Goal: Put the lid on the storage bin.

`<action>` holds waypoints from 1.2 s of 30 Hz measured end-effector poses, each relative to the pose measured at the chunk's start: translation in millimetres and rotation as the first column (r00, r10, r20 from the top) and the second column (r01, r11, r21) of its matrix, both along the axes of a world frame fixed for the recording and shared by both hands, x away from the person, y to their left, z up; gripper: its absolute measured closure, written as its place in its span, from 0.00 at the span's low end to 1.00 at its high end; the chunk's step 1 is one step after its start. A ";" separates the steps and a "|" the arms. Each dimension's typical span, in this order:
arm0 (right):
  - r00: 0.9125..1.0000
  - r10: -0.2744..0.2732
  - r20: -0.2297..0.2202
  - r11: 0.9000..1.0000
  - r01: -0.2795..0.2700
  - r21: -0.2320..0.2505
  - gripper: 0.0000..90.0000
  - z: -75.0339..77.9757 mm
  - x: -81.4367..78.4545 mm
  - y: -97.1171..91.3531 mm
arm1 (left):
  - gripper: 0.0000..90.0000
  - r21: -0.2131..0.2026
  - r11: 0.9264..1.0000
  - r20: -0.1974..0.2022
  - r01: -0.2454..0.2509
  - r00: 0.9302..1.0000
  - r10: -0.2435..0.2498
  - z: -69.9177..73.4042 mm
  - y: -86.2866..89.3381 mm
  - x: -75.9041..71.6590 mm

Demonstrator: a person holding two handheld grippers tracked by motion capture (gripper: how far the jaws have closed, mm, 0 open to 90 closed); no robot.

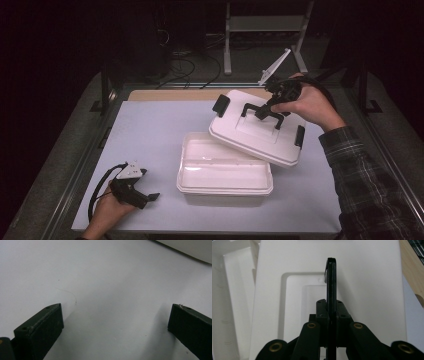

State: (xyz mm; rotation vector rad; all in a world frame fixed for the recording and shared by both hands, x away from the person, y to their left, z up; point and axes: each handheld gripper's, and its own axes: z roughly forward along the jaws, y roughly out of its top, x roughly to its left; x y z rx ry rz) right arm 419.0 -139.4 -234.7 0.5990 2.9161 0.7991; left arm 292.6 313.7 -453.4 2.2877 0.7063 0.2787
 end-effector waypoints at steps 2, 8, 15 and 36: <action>1.000 0.028 -0.005 1.000 -0.028 -0.003 0.93 1.2 -3.6 7.5 | 0.00 0.001 1.000 0.000 0.000 1.000 0.000 0.0 0.0 0.0; 0.991 0.132 -0.016 0.991 -0.132 0.007 0.93 3.1 -13.9 31.6 | 0.00 0.001 1.000 0.000 0.000 1.000 0.000 0.1 0.0 0.0; 0.971 0.238 -0.040 0.971 -0.238 0.005 0.93 3.0 -23.3 59.4 | 0.00 0.000 1.000 -0.001 0.000 1.000 0.000 0.0 0.0 0.0; 0.929 0.359 -0.092 0.930 -0.365 -0.052 0.93 -20.0 -43.7 105.7 | 0.00 -0.002 1.000 0.000 -0.001 1.000 0.001 -0.1 -0.1 -0.1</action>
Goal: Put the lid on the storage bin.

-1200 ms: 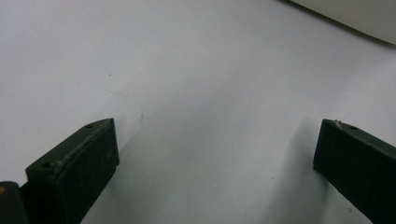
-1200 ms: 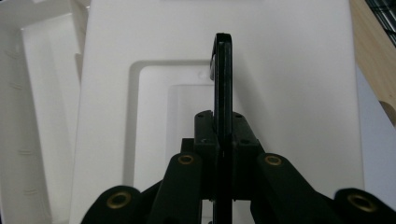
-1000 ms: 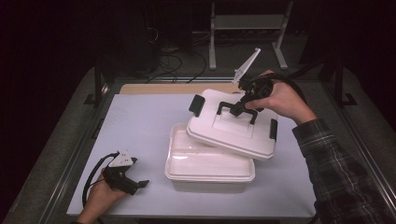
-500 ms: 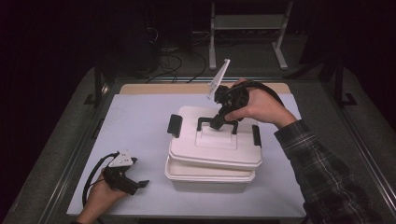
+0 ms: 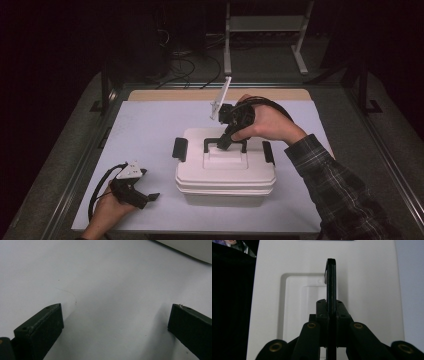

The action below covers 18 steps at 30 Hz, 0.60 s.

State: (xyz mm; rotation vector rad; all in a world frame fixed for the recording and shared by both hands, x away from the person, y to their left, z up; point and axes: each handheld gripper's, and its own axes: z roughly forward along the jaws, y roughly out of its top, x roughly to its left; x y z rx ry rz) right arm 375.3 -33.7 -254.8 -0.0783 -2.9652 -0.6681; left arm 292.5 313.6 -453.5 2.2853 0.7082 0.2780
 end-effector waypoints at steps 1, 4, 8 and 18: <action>1.000 0.001 0.004 1.000 -0.001 -0.006 0.93 -0.9 -0.9 0.8 | 0.00 0.000 1.000 0.000 0.000 1.000 0.000 0.0 0.0 0.0; 1.000 0.002 0.006 1.000 -0.002 -0.002 0.93 -2.9 -1.8 1.2 | 0.00 0.001 1.000 0.000 0.001 1.000 -0.001 0.1 0.1 0.0; 1.000 -0.002 0.006 1.000 0.002 0.003 0.93 -4.3 -4.2 0.3 | 0.00 0.001 1.000 0.000 0.001 1.000 -0.001 0.1 0.1 0.0; 1.000 -0.016 -0.007 1.000 0.016 0.008 0.93 -15.7 -7.4 0.9 | 0.00 0.000 1.000 0.000 0.000 1.000 0.000 0.0 0.0 0.0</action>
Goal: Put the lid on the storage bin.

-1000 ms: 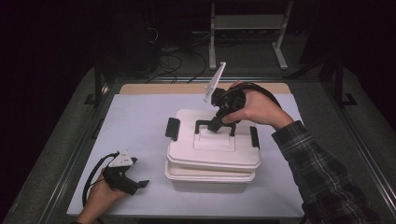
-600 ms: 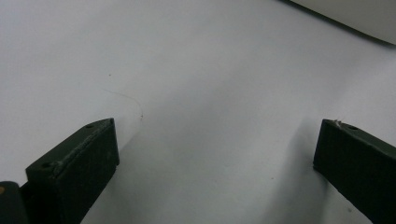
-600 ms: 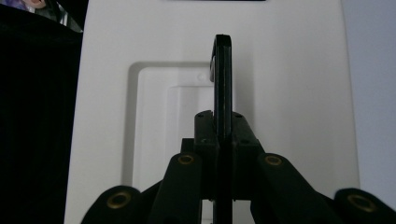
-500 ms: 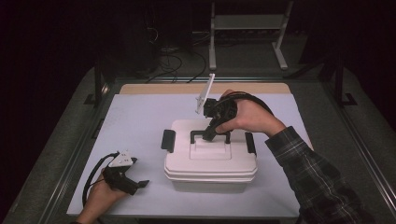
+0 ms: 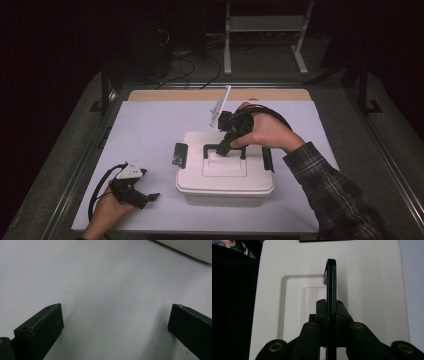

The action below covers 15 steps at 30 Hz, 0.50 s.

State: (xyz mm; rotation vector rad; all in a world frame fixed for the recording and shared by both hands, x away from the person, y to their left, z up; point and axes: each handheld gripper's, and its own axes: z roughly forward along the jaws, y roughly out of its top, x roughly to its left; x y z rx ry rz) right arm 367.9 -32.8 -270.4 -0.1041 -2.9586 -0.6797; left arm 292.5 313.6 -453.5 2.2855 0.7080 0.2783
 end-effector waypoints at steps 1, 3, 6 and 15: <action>1.000 -0.002 0.002 1.000 0.002 0.004 0.93 -0.4 -0.3 -0.1 | 0.00 -0.001 1.000 0.000 -0.001 1.000 0.001 0.0 -0.1 -0.1; 1.000 -0.001 0.003 1.000 0.001 0.012 0.93 -1.0 -1.0 -0.9 | 0.00 -0.001 1.000 0.000 -0.001 1.000 0.001 0.0 -0.1 0.0; 1.000 0.000 0.009 1.000 -0.001 0.016 0.88 -1.1 -2.5 -1.6 | 0.00 -0.001 1.000 0.000 -0.001 1.000 0.001 -0.1 -0.1 -0.1; 0.994 -0.086 0.063 0.993 0.081 0.090 0.52 1.0 -8.5 -19.2 | 0.00 -0.002 1.000 0.000 -0.001 1.000 0.001 -0.1 -0.1 -0.1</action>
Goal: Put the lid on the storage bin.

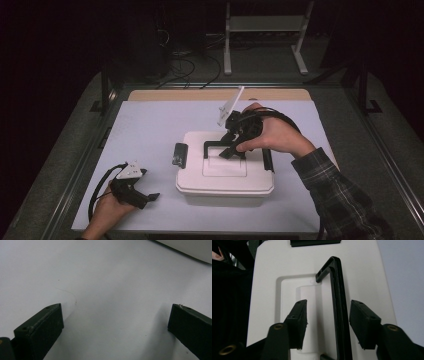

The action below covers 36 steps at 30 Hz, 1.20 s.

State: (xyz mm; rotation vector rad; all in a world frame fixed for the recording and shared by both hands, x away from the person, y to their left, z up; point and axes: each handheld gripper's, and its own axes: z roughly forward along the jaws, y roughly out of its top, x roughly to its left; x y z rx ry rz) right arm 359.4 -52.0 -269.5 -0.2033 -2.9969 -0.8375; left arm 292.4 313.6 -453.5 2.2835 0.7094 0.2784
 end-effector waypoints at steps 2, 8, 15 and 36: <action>1.000 -0.024 0.012 1.000 0.024 0.016 0.47 2.0 -1.4 -6.4 | 0.00 0.000 1.000 0.000 0.000 1.000 0.000 0.0 0.0 0.0; 0.994 -0.090 0.060 0.995 0.087 0.058 0.30 3.5 -4.2 -26.1 | 0.00 -0.001 1.000 0.001 -0.001 1.000 0.001 -0.1 -0.1 -0.2; 0.977 -0.191 0.098 0.977 0.179 0.114 0.23 3.8 -9.4 -60.0 | 0.00 0.000 1.000 0.001 0.000 1.000 0.000 0.0 0.0 -0.2; 0.891 -0.446 0.083 0.878 0.417 0.235 0.23 -36.1 -38.9 -156.1 | 0.00 0.000 1.000 0.002 0.000 1.000 0.000 -0.1 0.0 -0.2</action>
